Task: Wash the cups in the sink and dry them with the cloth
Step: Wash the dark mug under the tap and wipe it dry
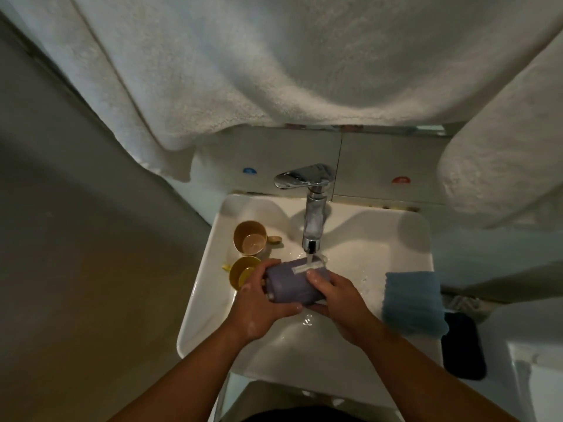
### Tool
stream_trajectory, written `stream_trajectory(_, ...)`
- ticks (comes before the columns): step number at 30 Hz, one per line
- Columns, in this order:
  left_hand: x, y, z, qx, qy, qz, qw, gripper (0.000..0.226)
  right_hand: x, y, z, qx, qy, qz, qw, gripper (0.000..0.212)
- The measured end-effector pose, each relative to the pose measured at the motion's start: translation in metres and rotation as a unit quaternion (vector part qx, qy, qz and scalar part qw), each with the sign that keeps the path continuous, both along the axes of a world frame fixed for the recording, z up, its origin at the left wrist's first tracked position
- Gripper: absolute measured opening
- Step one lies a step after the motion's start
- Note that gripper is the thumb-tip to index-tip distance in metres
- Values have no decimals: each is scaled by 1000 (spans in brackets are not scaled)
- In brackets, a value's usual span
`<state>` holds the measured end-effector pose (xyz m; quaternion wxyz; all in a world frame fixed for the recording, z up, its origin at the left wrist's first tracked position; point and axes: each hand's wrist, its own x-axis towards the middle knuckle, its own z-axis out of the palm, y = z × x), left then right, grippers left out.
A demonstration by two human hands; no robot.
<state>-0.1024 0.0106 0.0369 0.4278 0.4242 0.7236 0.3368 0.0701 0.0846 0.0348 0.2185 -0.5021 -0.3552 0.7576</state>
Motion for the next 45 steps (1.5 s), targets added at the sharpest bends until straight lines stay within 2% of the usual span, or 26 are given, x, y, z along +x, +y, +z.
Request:
stream_trajectory(3, 1, 3, 4, -4, -7, 10, 1000, 92, 11, 4, 2, 40, -51, 43, 997, 21)
stream_trajectory(6, 7, 9, 5, 4, 33, 12, 999, 94, 28, 11, 5, 100, -126, 57, 985, 15)
stream_trajectory(8, 11, 15, 5, 11, 55, 9, 998, 95, 37, 17, 8, 169, -219, 66, 959, 17)
stream_trajectory(11, 17, 27, 4, 27, 87, -7, 996, 93, 40, 24, 29, 284, -344, 61, 893, 22)
stream_trajectory(14, 20, 40, 8, 35, 112, -22, 993, 90, 27, 32, 67, 448, -309, 42, 838, 37)
stream_trajectory(16, 20, 49, 11, 31, 122, -41, 991, 83, 11, 42, 95, 514, -277, 63, 809, 47)
stream_trajectory(19, 18, 61, 9, 23, 134, -85, 987, 79, -12, 57, 126, 548, -278, 113, 780, 56)
stream_trajectory(22, 13, 64, 8, 30, 147, -127, 981, 69, -29, 65, 136, 532, -331, 173, 760, 59)
stream_trajectory(25, 7, 60, 5, 50, 164, -167, 971, 64, -37, 64, 132, 535, -376, 178, 735, 59)
stream_trajectory(28, 0, 51, -1, 86, 204, -194, 956, 67, -43, 55, 123, 532, -399, 142, 733, 63)
stream_trajectory(32, -7, 36, 0, 126, 178, -202, 955, 62, -58, 39, 109, 514, -432, 125, 731, 69)
stream_trajectory(35, -14, 31, -7, 114, 156, -234, 953, 61, -59, 34, 105, 519, -418, 127, 735, 72)
stream_trajectory(37, -17, 33, -12, 108, 155, -247, 950, 71, -50, 29, 103, 508, -393, 110, 759, 71)
stream_trajectory(39, -17, 35, -7, 109, 165, -248, 949, 91, -32, 15, 98, 480, -374, 57, 791, 64)
stream_trajectory(41, -18, 35, 0, 125, 167, -247, 946, 103, -11, -2, 88, 461, -378, 1, 803, 55)
stream_trajectory(43, -17, 34, 1, 106, 148, -258, 949, 105, 11, -20, 70, 424, -397, -37, 813, 47)
stream_trajectory(45, -14, 33, -7, 46, 167, -311, 935, 102, 31, -38, 47, 357, -424, -15, 832, 43)
